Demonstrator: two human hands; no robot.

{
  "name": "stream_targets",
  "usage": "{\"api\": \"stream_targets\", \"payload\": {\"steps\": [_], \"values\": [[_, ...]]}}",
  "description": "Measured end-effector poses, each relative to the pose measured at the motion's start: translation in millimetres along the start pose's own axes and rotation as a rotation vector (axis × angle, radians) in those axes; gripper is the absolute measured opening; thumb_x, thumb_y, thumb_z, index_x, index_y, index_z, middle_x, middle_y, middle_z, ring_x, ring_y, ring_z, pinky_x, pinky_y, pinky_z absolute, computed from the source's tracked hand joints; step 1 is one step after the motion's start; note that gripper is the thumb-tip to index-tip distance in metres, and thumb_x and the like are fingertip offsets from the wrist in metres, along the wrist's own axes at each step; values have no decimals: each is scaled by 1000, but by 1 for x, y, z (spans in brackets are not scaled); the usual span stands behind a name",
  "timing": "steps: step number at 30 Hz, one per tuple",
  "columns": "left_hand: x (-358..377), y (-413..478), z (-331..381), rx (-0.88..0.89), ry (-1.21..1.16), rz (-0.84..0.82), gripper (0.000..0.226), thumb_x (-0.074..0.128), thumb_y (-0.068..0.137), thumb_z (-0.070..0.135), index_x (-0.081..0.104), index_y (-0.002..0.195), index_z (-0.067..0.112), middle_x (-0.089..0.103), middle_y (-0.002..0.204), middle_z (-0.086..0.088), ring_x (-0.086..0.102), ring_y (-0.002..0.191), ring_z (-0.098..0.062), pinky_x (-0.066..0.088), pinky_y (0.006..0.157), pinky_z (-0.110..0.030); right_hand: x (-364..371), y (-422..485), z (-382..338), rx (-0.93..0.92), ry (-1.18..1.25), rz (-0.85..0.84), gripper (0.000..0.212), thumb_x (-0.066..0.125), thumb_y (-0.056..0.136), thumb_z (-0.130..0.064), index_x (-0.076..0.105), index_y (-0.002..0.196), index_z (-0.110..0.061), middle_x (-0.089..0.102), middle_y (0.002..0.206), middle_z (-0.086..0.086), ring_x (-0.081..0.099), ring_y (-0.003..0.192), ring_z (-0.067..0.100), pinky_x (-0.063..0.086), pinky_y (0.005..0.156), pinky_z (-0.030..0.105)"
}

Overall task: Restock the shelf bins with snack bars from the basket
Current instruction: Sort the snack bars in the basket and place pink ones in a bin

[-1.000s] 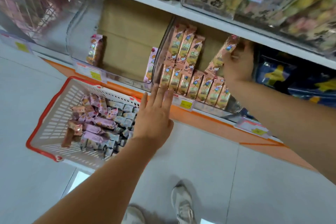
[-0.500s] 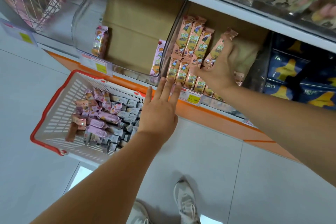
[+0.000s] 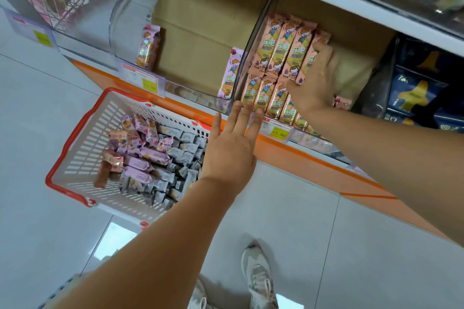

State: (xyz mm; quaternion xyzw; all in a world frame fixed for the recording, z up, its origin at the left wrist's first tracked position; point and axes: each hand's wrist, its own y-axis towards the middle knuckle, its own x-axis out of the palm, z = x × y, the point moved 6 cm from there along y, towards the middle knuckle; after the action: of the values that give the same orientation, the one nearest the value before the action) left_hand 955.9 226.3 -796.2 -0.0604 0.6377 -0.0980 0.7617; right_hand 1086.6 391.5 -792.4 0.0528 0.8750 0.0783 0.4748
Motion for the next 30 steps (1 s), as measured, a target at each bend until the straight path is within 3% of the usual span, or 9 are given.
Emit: {"api": "stream_targets", "payload": {"steps": [4, 7, 10, 13, 15, 17, 19, 25, 30], "values": [[0, 0, 0, 7, 12, -2, 77, 39, 97, 24, -11, 154, 21, -13, 162, -2, -17, 148, -22, -1, 121, -48, -3, 4, -3, 4, 6, 9, 80, 87, 65, -14, 39, 129, -11, 41, 134, 11, 52, 108, 25, 45, 86, 33], [1, 0, 0, 10, 20, -4, 77, 40, 97, 25, -12, 154, 21, -13, 162, -2, -16, 148, -22, -1, 121, -49, -8, -1, -4, 20, 59, 1, 79, 85, 69, -15, 39, 133, -14, 38, 136, 11, 49, 97, 12, 42, 84, 25], [1, 0, 0, 10, 14, 7, 77, 40, 97, 26, -11, 154, 21, -15, 162, -3, -16, 148, -23, -1, 121, -49, -12, -11, -1, -12, 96, -45, 78, 78, 77, -12, 36, 143, -19, 36, 137, 11, 47, 111, 14, 37, 97, 19], [0, -1, -1, 30, -45, 22, 77, 40, 96, 24, -10, 154, 21, -16, 162, -3, -17, 148, -23, -4, 121, -46, -15, -18, 1, -45, 88, -66, 79, 74, 80, -14, 34, 148, -21, 33, 137, 13, 44, 119, 17, 26, 91, -3], [0, -9, -7, 18, -120, 80, 78, 42, 93, 19, -5, 155, 20, -13, 162, -4, -14, 149, -23, -5, 121, -43, -20, -25, -8, -73, 94, -16, 75, 71, 80, -15, 37, 146, -20, 34, 136, 12, 42, 121, 18, 28, 96, 5], [4, -24, -21, -33, -172, 143, 81, 47, 88, 15, 3, 156, 18, -6, 163, -6, -8, 150, -24, -4, 122, -40, -24, -38, -29, -161, 174, 36, 62, 64, 79, -16, 45, 138, -14, 39, 131, 12, 44, 121, 23, 36, 105, 28], [14, -44, -40, -118, -181, 149, 79, 49, 87, 14, 10, 155, 15, 1, 163, -8, 0, 150, -25, -6, 119, -37, -20, -58, -61, -295, 292, 16, 49, 57, 78, -8, 51, 127, -5, 42, 121, 13, 47, 113, 22, 41, 100, 37], [63, -106, -114, -423, -185, -63, 63, 49, 94, 27, 24, 151, 20, 14, 160, -7, 8, 148, -25, 2, 120, -39, 41, -136, -141, -529, 476, -350, 32, 50, 83, 5, 57, 113, -2, 48, 102, 4, 45, 88, 9, 39, 79, 21], [102, -158, -164, -579, -198, -165, 61, 50, 92, 27, 30, 150, 19, 21, 159, -6, 10, 148, -25, 5, 120, -41, 128, -195, -152, -482, 366, -784, 26, 48, 92, 0, 57, 115, -10, 48, 108, -3, 46, 85, 2, 35, 70, 17]]}}
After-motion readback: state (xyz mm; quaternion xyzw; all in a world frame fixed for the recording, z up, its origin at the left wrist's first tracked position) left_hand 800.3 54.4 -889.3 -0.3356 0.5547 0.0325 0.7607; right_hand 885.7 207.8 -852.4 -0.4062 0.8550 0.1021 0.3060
